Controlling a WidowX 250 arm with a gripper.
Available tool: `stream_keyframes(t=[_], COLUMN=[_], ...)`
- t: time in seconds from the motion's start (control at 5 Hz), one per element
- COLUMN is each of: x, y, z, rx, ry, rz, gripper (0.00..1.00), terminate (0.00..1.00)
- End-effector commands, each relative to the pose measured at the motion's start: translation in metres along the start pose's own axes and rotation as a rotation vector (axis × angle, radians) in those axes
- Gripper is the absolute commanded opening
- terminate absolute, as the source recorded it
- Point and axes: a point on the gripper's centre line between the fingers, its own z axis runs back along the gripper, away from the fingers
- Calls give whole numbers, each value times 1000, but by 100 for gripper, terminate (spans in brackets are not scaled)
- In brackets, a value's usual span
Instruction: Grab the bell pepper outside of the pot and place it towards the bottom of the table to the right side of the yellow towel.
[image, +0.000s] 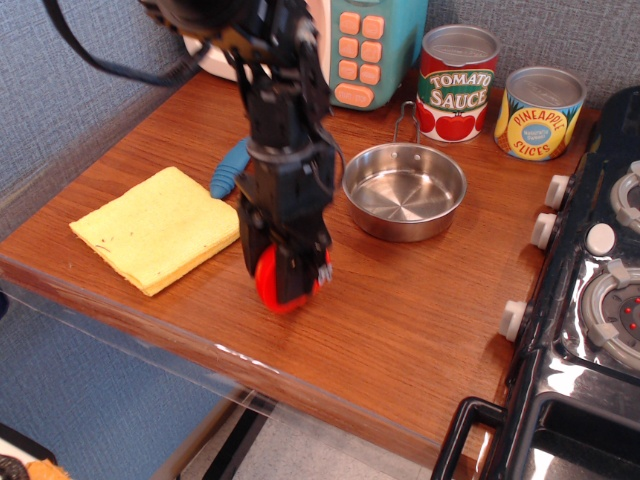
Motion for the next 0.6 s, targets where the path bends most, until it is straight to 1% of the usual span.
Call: stream_keyframes(t=[0.0, 0.2, 0.4], x=[-2, 0, -2], y=[-19, -16, -14], z=[5, 2, 9], rx=[54, 73, 87], ry=[-14, 10, -12], rz=[-108, -82, -79], gripper=[0, 100, 100], terminate=[0, 0, 0])
